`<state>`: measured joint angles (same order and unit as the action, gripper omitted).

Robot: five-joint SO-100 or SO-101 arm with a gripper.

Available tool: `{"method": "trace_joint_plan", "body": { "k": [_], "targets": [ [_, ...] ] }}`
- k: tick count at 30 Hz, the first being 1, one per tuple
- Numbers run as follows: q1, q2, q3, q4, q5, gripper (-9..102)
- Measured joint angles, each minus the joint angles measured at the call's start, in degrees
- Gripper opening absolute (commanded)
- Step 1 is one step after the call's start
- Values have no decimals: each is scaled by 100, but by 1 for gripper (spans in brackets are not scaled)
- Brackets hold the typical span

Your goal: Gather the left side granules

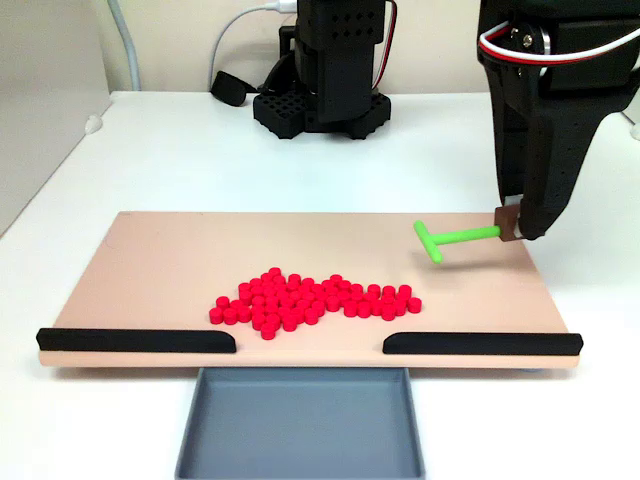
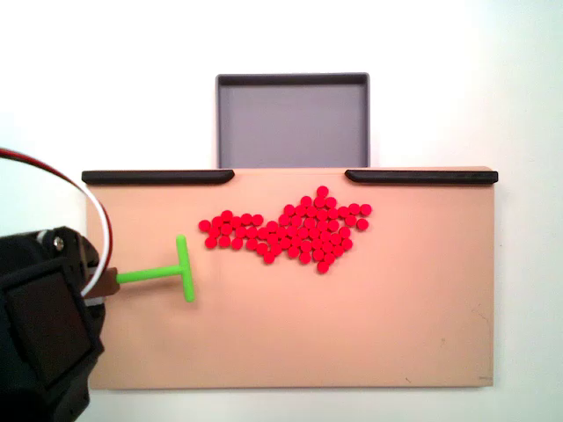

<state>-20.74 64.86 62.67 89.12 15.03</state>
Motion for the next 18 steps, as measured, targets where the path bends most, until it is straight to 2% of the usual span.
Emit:
{"method": "trace_joint_plan", "body": {
  "k": [18],
  "targets": [
    [-53,-624,-536,0,0,0]
  ]
}}
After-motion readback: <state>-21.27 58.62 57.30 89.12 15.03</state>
